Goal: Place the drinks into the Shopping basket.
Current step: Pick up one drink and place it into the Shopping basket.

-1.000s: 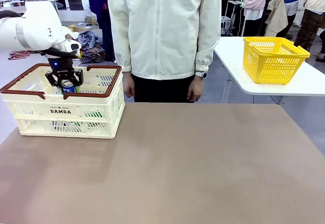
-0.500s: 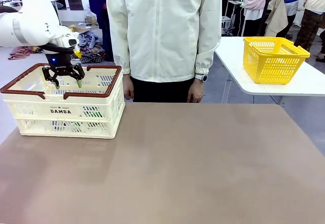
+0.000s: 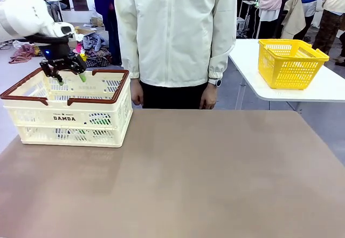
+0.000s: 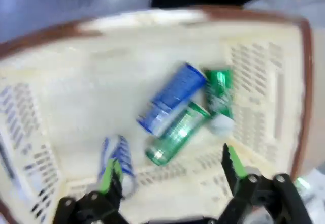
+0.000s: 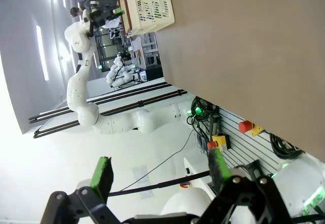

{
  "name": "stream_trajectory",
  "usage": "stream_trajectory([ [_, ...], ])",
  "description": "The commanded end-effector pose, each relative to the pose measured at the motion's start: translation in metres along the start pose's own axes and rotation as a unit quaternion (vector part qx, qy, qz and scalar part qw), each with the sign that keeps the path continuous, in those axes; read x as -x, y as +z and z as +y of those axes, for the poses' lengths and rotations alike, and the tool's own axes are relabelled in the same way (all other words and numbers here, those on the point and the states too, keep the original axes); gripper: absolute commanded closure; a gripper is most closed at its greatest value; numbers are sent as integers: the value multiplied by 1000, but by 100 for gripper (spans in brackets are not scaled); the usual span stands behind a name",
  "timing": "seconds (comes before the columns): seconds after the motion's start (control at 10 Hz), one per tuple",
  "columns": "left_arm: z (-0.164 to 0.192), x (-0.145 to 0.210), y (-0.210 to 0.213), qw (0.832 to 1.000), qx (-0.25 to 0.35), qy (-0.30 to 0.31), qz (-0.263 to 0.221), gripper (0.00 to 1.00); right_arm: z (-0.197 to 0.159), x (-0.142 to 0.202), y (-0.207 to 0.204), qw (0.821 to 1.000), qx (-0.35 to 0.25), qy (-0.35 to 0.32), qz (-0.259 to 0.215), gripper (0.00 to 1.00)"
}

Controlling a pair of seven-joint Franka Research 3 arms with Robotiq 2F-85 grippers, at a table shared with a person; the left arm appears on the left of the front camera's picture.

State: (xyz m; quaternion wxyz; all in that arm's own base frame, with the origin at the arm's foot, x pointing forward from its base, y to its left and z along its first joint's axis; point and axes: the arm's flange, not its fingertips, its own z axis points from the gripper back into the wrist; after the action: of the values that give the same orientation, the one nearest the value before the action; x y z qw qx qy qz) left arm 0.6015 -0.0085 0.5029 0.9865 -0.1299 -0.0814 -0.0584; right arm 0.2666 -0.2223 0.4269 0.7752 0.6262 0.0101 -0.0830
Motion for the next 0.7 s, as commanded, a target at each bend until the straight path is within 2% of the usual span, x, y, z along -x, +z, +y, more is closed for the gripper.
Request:
stream_trajectory([
  [0.0,18,51,42,982,154,-67,82,0,3,2,1,1000,-1,-5,1,0],
  [0.1,29,66,58,969,220,-81,82,0,3,2,1,1000,-1,-5,1,0],
  [0.2,41,74,68,947,313,7,72,0,3,2,1,1000,-1,-5,1,0],
  [0.3,62,78,70,905,417,82,22,0,3,2,1,1000,-1,-5,1,0],
  [0.4,89,81,64,855,496,149,3,0,3,2,1,1000,-1,-5,1,0],
  [0.5,111,81,59,831,532,165,-13,0,3,2,1,1000,-1,-5,1,0],
  [0.6,126,74,54,825,534,181,-32,0,3,2,1,1000,-1,-5,1,0],
])
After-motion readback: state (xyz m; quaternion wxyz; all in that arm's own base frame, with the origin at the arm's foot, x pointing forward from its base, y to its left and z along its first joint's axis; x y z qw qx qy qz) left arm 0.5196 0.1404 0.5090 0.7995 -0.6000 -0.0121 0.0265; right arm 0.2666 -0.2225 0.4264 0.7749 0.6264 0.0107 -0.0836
